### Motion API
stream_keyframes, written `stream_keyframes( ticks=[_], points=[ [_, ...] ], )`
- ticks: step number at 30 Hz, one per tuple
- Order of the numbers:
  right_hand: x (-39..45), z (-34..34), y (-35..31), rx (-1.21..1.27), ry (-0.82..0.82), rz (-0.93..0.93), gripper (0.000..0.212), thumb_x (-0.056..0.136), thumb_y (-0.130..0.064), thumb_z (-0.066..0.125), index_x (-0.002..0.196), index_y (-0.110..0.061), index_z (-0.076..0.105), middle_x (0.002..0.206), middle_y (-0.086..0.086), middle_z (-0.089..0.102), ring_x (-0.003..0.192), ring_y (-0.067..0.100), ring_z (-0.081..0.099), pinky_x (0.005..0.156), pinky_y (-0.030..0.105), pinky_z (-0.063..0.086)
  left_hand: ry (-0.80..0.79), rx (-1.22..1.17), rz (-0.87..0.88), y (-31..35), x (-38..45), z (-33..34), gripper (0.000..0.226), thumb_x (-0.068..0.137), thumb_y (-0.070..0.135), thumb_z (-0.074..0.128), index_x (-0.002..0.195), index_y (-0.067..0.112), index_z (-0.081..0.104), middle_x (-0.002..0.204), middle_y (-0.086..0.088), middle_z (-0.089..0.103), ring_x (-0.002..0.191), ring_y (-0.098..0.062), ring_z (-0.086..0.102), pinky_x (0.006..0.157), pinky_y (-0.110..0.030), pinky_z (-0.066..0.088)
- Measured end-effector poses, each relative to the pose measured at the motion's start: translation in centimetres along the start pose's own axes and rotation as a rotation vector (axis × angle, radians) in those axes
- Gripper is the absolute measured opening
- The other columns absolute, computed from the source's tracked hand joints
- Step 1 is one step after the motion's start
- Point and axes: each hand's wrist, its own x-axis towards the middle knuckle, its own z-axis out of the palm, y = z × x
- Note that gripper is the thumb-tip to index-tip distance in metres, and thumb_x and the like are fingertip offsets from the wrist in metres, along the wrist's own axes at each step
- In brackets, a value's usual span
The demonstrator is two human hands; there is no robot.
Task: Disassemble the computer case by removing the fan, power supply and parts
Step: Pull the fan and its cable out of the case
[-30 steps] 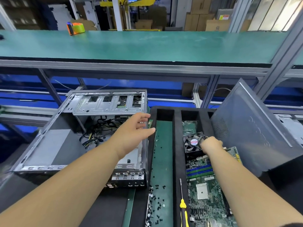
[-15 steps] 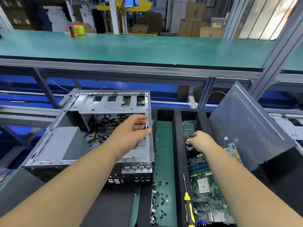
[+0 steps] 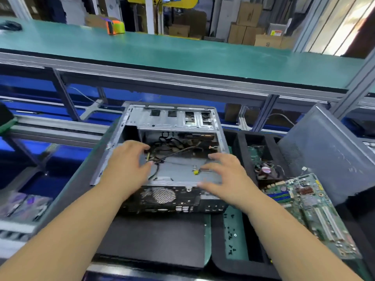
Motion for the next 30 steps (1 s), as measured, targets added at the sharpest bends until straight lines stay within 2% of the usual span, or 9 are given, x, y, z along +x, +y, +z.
stream_keyframes(
  ticks=[3, 7, 12, 16, 19, 23, 26, 28, 30],
  points=[
    [0.4, 1.5, -2.6, -0.158, -0.061, 0.092, 0.038, 0.078, -0.074, 0.059, 0.100, -0.045, 0.069, 0.122, -0.024, 0.054, 0.129, 0.008, 0.039, 0.118, 0.060, 0.004, -0.013, 0.056, -0.159, -4.4, -0.8, -2.0, 0.053, 0.085, 0.029, 0.067, 0.136, 0.025, 0.053, 0.140, -0.007, 0.044, 0.131, -0.030, 0.039, 0.110, -0.043, 0.031],
    [-0.1, 2.5, -3.7, -0.101, -0.040, 0.192, 0.023, 0.079, -0.075, 0.051, 0.063, -0.058, 0.049, 0.061, -0.033, 0.052, 0.065, -0.002, 0.052, 0.120, 0.054, -0.009, -0.143, -0.092, -0.250, -7.9, -1.7, -3.5, 0.062, 0.088, 0.033, 0.063, 0.146, 0.036, 0.039, 0.141, -0.005, 0.045, 0.114, -0.023, 0.050, 0.087, -0.032, 0.041],
    [-1.4, 3.5, -4.5, -0.075, 0.057, 0.273, 0.040, 0.082, -0.067, 0.056, 0.059, -0.037, 0.043, 0.052, -0.015, 0.047, 0.060, 0.006, 0.050, 0.123, 0.044, -0.003, -0.207, -0.180, -0.195, -9.6, -2.5, -3.9, 0.057, 0.094, 0.039, 0.054, 0.146, 0.046, 0.032, 0.133, 0.004, 0.055, 0.101, -0.017, 0.053, 0.078, -0.028, 0.040],
    [-2.7, 4.1, -5.3, -0.081, 0.074, 0.312, 0.046, 0.081, -0.067, 0.055, 0.058, -0.032, 0.039, 0.048, -0.008, 0.040, 0.057, 0.009, 0.049, 0.123, 0.044, -0.003, -0.186, -0.167, -0.175, -9.7, -2.4, -4.1, 0.053, 0.094, 0.038, 0.052, 0.143, 0.047, 0.035, 0.090, 0.018, 0.058, 0.074, -0.009, 0.055, 0.059, -0.026, 0.039],
    [-3.2, 3.9, -5.5, -0.057, 0.079, 0.331, 0.050, 0.083, -0.064, 0.058, 0.061, -0.025, 0.035, 0.049, -0.008, 0.039, 0.057, 0.011, 0.047, 0.124, 0.042, -0.004, -0.178, -0.162, -0.164, -9.7, -2.4, -4.2, 0.054, 0.091, 0.039, 0.055, 0.141, 0.046, 0.038, 0.077, 0.015, 0.057, 0.068, -0.002, 0.052, 0.052, -0.021, 0.035],
    [-3.2, 3.1, -5.4, -0.085, 0.031, 0.362, 0.048, 0.085, -0.063, 0.057, 0.070, -0.018, 0.050, 0.058, 0.001, 0.052, 0.074, 0.012, 0.059, 0.123, 0.040, -0.007, -0.173, -0.173, -0.157, -9.7, -2.4, -4.0, 0.056, 0.087, 0.039, 0.061, 0.139, 0.046, 0.041, 0.080, 0.022, 0.050, 0.069, 0.003, 0.046, 0.055, -0.016, 0.033],
    [-2.9, 2.2, -5.6, -0.012, -0.045, 0.355, 0.040, 0.091, -0.062, 0.051, 0.071, -0.027, 0.059, 0.060, -0.006, 0.057, 0.068, 0.005, 0.060, 0.122, 0.038, -0.008, -0.166, -0.197, -0.166, -9.4, -1.9, -4.1, 0.053, 0.084, 0.037, 0.064, 0.135, 0.042, 0.047, 0.103, 0.016, 0.059, 0.084, -0.004, 0.052, 0.067, -0.024, 0.042],
    [-2.1, 1.4, -6.0, -0.013, -0.009, 0.347, 0.036, 0.093, -0.060, 0.051, 0.069, -0.034, 0.059, 0.061, -0.012, 0.059, 0.065, 0.002, 0.058, 0.113, 0.038, 0.024, -0.128, -0.175, -0.135, -9.0, -1.4, -4.2, 0.052, 0.085, 0.034, 0.064, 0.135, 0.034, 0.051, 0.127, 0.008, 0.054, 0.112, -0.014, 0.051, 0.088, -0.032, 0.045],
    [-0.7, 0.6, -6.7, -0.056, 0.058, 0.335, 0.030, 0.094, -0.054, 0.051, 0.075, -0.033, 0.060, 0.069, -0.012, 0.060, 0.071, 0.008, 0.059, 0.076, 0.030, 0.045, -0.093, -0.143, -0.075, -8.1, -0.9, -4.2, 0.050, 0.087, 0.031, 0.064, 0.135, 0.029, 0.052, 0.139, 0.005, 0.046, 0.128, -0.019, 0.041, 0.103, -0.037, 0.040]
  ],
)
